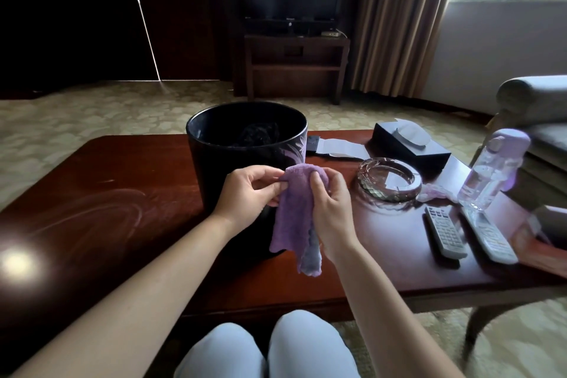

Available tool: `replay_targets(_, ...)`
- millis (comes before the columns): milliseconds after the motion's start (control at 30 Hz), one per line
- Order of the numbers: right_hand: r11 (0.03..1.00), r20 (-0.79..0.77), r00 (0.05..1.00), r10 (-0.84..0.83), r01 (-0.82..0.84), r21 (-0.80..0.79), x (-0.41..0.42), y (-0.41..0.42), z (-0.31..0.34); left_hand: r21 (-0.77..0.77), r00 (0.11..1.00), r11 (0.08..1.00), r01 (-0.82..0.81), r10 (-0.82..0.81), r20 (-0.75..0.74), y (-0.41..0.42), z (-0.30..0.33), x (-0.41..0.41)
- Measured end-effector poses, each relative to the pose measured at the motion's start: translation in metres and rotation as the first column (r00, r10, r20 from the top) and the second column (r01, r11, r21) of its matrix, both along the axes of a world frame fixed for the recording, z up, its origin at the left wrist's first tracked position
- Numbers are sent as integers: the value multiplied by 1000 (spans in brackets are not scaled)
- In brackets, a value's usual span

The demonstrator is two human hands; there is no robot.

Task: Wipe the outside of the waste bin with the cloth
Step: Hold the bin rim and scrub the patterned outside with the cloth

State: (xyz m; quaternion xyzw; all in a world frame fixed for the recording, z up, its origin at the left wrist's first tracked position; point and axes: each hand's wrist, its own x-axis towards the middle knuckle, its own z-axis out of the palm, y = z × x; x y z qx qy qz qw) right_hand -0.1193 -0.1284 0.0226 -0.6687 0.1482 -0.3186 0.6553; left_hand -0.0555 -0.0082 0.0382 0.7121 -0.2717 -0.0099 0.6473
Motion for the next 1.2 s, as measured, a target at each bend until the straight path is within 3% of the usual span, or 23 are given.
replay_targets(167,988,-85,985,153,-150,42,-1,0,2,66,998,997,51,-52,23,1,-5,3)
replay_targets(367,932,-311,881,358,-316,177,-12,-7,12,32,999,999,36,-35,-40,0,-7,0)
replay_targets(633,870,-33,890,456,-437,230,-15,-10,1,64,999,998,-17,14,49,1,2,-4)
replay_targets(767,936,4,954,300,-296,192,-13,-6,0,185,968,968,-170,128,217,4,8,-2)
replay_targets(833,954,40,973,225,-229,194,-13,-7,4,193,911,955,-224,135,389,7,17,-2)
replay_targets(933,976,88,984,152,-164,146,-11,-8,12,116,660,908,-402,200,724,15,33,9)
replay_targets(1033,994,81,991,109,-110,6,-2,0,16,61,505,825,-562,284,815,21,47,33)
replay_targets(1100,994,88,996,22,-13,-108,7,7,17,103,489,793,-601,263,832,23,50,44)
replay_targets(1200,968,130,985,-110,136,-212,19,16,22,155,572,791,-592,277,772,21,46,48)
